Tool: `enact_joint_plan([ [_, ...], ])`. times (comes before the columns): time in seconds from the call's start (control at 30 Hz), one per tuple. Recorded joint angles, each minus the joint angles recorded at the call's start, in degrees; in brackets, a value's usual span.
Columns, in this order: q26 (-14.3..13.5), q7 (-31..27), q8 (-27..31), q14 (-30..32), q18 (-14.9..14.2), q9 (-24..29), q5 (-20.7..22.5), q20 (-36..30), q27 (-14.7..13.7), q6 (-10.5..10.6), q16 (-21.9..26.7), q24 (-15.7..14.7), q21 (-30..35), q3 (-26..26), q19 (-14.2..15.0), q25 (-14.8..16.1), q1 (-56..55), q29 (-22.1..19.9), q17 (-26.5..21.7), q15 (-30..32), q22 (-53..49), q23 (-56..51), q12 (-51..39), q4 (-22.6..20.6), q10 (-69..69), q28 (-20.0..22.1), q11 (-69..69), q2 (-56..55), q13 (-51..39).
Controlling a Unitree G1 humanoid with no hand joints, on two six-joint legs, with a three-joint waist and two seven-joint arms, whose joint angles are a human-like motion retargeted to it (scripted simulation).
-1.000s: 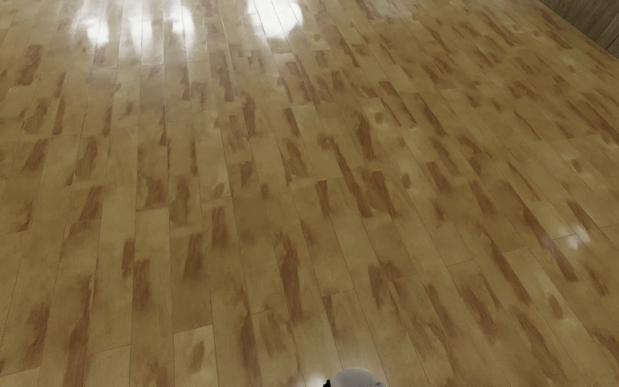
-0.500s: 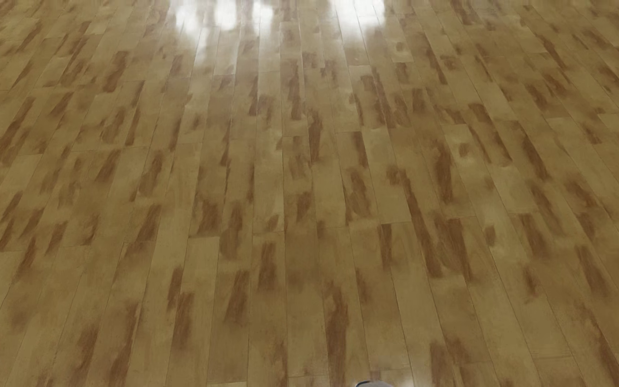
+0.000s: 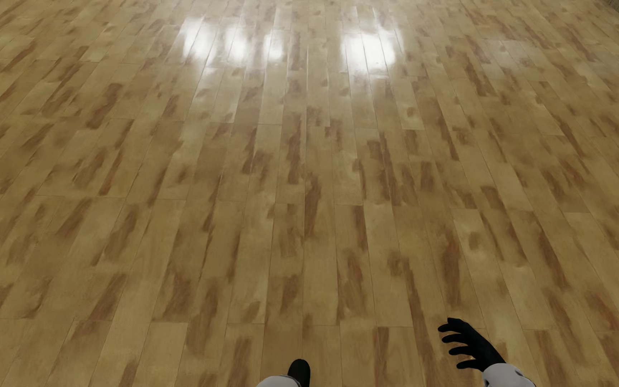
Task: Go forward
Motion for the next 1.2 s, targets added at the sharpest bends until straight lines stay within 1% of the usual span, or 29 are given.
enact_joint_plan([
  [0.03, 0.0, 0.0, 0.0, 6.0, 0.0, -0.4, -1.2, -0.1, 0.0, -1.4, 0.2, 0.0, 0.7, -1.1, 0.0, 0.0, -0.2, 0.0, 1.0, 3.8, 0.5, 1.7, -1.2, -1.7, 1.3, 0.0, 1.5, 0.4, 1.2],
  [0.07, 0.0, 0.0, 0.0, 10.5, 0.0, -0.9, -2.3, -0.9, 0.0, -2.9, 0.6, 0.0, 1.4, -3.1, 0.0, 0.0, -0.1, 0.0, 2.1, 9.3, 1.1, 4.2, -2.6, -4.0, 3.3, 0.0, 3.9, 0.3, 2.9],
  [0.1, 0.0, 0.0, 0.0, 11.4, 0.0, -1.3, -3.2, -2.2, 0.0, -4.2, 1.1, 0.0, 2.6, -5.3, 0.0, 0.0, 1.1, 0.0, 3.0, 16.5, 1.6, 7.3, -4.2, -5.8, 4.9, 0.0, 8.0, -0.5, 5.0],
  [0.13, 0.0, 0.0, 0.0, 9.8, 0.0, -1.6, -4.0, -3.2, 0.0, -4.8, 1.8, 0.0, 4.5, -7.3, 0.0, 0.0, 3.5, 0.0, 3.5, 24.2, 1.4, 10.8, -5.8, -6.7, 5.5, 0.0, 13.9, -2.5, 7.1],
  [0.17, 0.0, 0.0, 0.0, 7.2, 0.0, -1.7, -4.9, -3.1, 0.0, -5.3, 2.5, 0.0, 6.8, -9.2, 0.0, 0.0, 6.5, 0.0, 3.7, 29.5, 0.2, 14.5, -7.4, -7.2, 5.3, 0.0, 21.0, -5.7, 9.1],
  [0.2, 0.0, 0.0, 0.0, 4.5, 0.0, -1.6, -5.9, -1.7, 0.0, -5.8, 3.5, 0.0, 8.9, -10.7, 0.0, 0.0, 9.6, 0.0, 3.9, 29.9, -2.2, 17.8, -8.8, -7.6, 4.6, 0.0, 28.4, -9.9, 10.9],
  [0.23, 0.0, 0.0, 0.0, 2.0, 0.0, -1.6, -6.8, 0.8, 0.0, -6.3, 4.5, 0.0, 10.4, -12.0, 0.0, 0.0, 12.6, 0.0, 4.0, 25.8, -5.3, 20.3, -10.1, -8.1, 3.8, 0.0, 35.2, -14.7, 12.9],
  [0.3, 0.0, 0.0, 0.0, -2.3, 0.0, -1.6, -7.3, 7.3, 0.0, -6.4, 6.1, 0.0, 12.0, -14.6, 0.0, 0.0, 18.0, 0.0, 4.2, 14.7, -11.5, 23.6, -12.4, -8.2, 2.7, 0.0, 43.5, -24.2, 17.1],
  [0.33, 0.0, 0.0, 0.0, -4.4, 0.0, -1.6, -6.9, 10.8, 0.0, -6.2, 6.5, 0.0, 12.5, -16.0, 0.0, 0.0, 20.6, 0.0, 4.3, 11.0, -14.1, 24.8, -13.4, -7.8, 2.3, 0.0, 43.6, -28.2, 19.2],
  [0.37, 0.0, 0.0, 0.0, -6.3, 0.0, -1.6, -6.4, 14.0, 0.0, -5.9, 6.7, 0.0, 13.1, -17.4, 0.0, 0.0, 23.1, 0.0, 4.3, 9.1, -16.4, 25.5, -14.3, -7.4, 1.9, 0.0, 41.1, -31.8, 21.2],
  [0.43, 0.0, 0.0, 0.0, -9.6, 0.0, -1.6, -5.6, 19.1, 0.0, -5.1, 6.4, 0.0, 14.7, -20.0, 0.0, 0.0, 27.4, 0.0, 4.4, 8.9, -20.3, 25.7, -15.8, -6.4, 1.1, 0.0, 29.1, -36.7, 24.3],
  [0.5, 0.0, 0.0, 0.0, -11.9, 0.0, -1.3, -5.7, 20.7, 0.0, -4.7, 5.8, 0.0, 15.9, -22.2, 0.0, 0.0, 31.3, 0.0, 5.0, 10.2, -23.2, 26.0, -16.7, -5.5, 0.6, 0.0, 12.7, -37.6, 25.8],
  [0.57, 0.0, 0.0, 0.0, -13.2, 0.0, -1.4, -7.1, 18.9, 0.0, -5.1, 5.2, 0.0, 17.5, -23.7, 0.0, 0.0, 34.3, 0.0, 6.0, 10.0, -24.9, 26.4, -16.8, -4.9, 0.9, 0.0, -0.8, -36.5, 25.6],
  [0.6, 0.0, 0.0, 0.0, -13.2, 0.0, -1.5, -7.7, 17.1, 0.0, -5.2, 4.8, 0.0, 18.3, -24.0, 0.0, 0.0, 35.4, 0.0, 6.4, 9.9, -25.0, 26.3, -16.4, -4.5, 1.4, 0.0, -3.9, -36.0, 25.0],
  [0.63, 0.0, 0.0, 0.0, -12.7, 0.0, -1.7, -8.1, 15.1, 0.0, -5.0, 4.1, 0.0, 18.4, -24.1, 0.0, 0.0, 36.5, 0.0, 6.6, 11.0, -24.5, 25.9, -15.4, -3.9, 2.2, 0.0, -4.1, -35.6, 24.3],
  [0.67, 0.0, 0.0, 0.0, -11.4, 0.0, -1.9, -8.1, 13.0, 0.0, -4.4, 3.3, 0.0, 17.3, -23.9, 0.0, 0.0, 37.6, 0.0, 6.6, 14.4, -23.4, 25.2, -13.9, -3.1, 3.2, 0.0, -2.2, -35.4, 23.4],
  [0.7, 0.0, 0.0, 0.0, -9.1, 0.0, -2.4, -7.5, 11.2, 0.0, -3.3, 2.4, 0.0, 15.2, -23.2, 0.0, 0.0, 38.3, 0.0, 6.4, 19.0, -21.6, 24.2, -11.7, -2.1, 4.7, 0.0, 0.0, -35.1, 22.5],
  [0.73, 0.0, 0.0, 0.0, -5.3, 0.0, -2.9, -6.3, 9.5, 0.0, -1.9, 1.4, 0.0, 12.6, -22.0, 0.0, 0.0, 38.4, 0.0, 6.1, 22.3, -18.9, 22.7, -9.0, -1.0, 7.3, 0.0, 2.0, -34.4, 21.7],
  [0.77, 0.0, 0.0, 0.0, 0.0, 0.0, -3.2, -5.0, 7.7, 0.0, -0.5, 0.7, 0.0, 10.1, -20.5, 0.0, 0.0, 37.4, 0.0, 5.4, 22.8, -15.2, 20.6, -6.1, 0.0, 11.6, 0.0, 3.5, -33.0, 20.9],
  [0.83, 0.0, 0.0, 0.0, 11.3, 0.0, -3.2, -2.7, 3.3, 0.0, 1.6, 0.2, 0.0, 6.0, -17.7, 0.0, 0.0, 31.0, 0.0, 3.4, 18.8, -6.3, 15.3, -1.4, 1.9, 25.6, 0.0, 4.3, -27.8, 19.1],
  [0.87, 0.0, 0.0, 0.0, 13.5, 0.0, -2.8, -1.5, 1.2, 0.0, 2.6, 0.4, 0.0, 4.2, -16.6, 0.0, 0.0, 26.1, 0.0, 2.1, 16.3, -2.2, 13.1, 0.4, 2.6, 34.6, 0.0, 3.9, -24.6, 17.8],
  [0.93, 0.0, 0.0, 0.0, 10.7, 0.0, -2.0, 0.4, -0.1, 0.0, 3.6, 1.4, 0.0, 0.4, -13.7, 0.0, 0.0, 15.8, 0.0, -0.1, 12.6, 3.7, 11.4, 3.7, 2.7, 50.4, 0.0, 2.7, -19.1, 14.1],
  [0.97, 0.0, 0.0, 0.0, 9.1, 0.0, -1.7, 0.9, 0.4, 0.0, 3.7, 2.0, 0.0, -1.3, -11.7, 0.0, 0.0, 11.2, 0.0, -1.1, 11.2, 5.5, 11.6, 5.3, 2.2, 54.1, 0.0, 2.3, -16.8, 11.9],
  [1.0, 0.0, 0.0, 0.0, 8.4, 0.0, -1.5, 1.3, 0.9, 0.0, 3.8, 2.6, 0.0, -2.7, -9.6, 0.0, 0.0, 7.4, 0.0, -2.0, 10.1, 6.5, 11.8, 6.8, 1.6, 54.2, 0.0, 1.9, -14.6, 9.8],
  [1.03, 0.0, 0.0, 0.0, 8.5, 0.0, -1.3, 1.5, 1.4, 0.0, 4.0, 3.1, 0.0, -4.0, -7.6, 0.0, 0.0, 4.5, 0.0, -2.9, 9.1, 6.8, 11.7, 8.2, 1.2, 50.6, 0.0, 1.5, -12.4, 8.1],
  [1.07, 0.0, 0.0, 0.0, 9.4, 0.0, -1.2, 1.8, 1.6, 0.0, 4.2, 3.5, 0.0, -5.1, -5.8, 0.0, 0.0, 2.4, 0.0, -3.7, 8.0, 6.6, 11.0, 9.4, 0.8, 44.0, 0.0, 1.1, -10.2, 6.7],
  [1.13, 0.0, 0.0, 0.0, 11.3, 0.0, -1.3, 2.4, 2.8, 0.0, 5.0, 3.4, 0.0, -6.2, -2.8, 0.0, 0.0, 0.8, 0.0, -5.2, 5.3, 4.6, 8.3, 11.5, 0.4, 26.0, 0.0, -0.3, -5.9, 5.2],
  [1.17, 0.0, 0.0, 0.0, 10.2, 0.0, -1.7, 2.7, 3.7, 0.0, 5.5, 2.9, 0.0, -6.4, -1.5, 0.0, 0.0, 0.9, 0.0, -5.9, 3.6, 2.9, 6.7, 12.5, 0.6, 17.2, 0.0, -1.0, -3.9, 4.9],
  [1.2, 0.0, 0.0, 0.0, 7.7, 0.0, -2.3, 3.0, 4.5, 0.0, 6.1, 2.1, 0.0, -6.5, -0.4, 0.0, 0.0, 1.1, 0.0, -6.5, 1.8, 1.2, 5.3, 13.4, 1.0, 9.7, 0.0, -1.5, -2.3, 4.7],
])
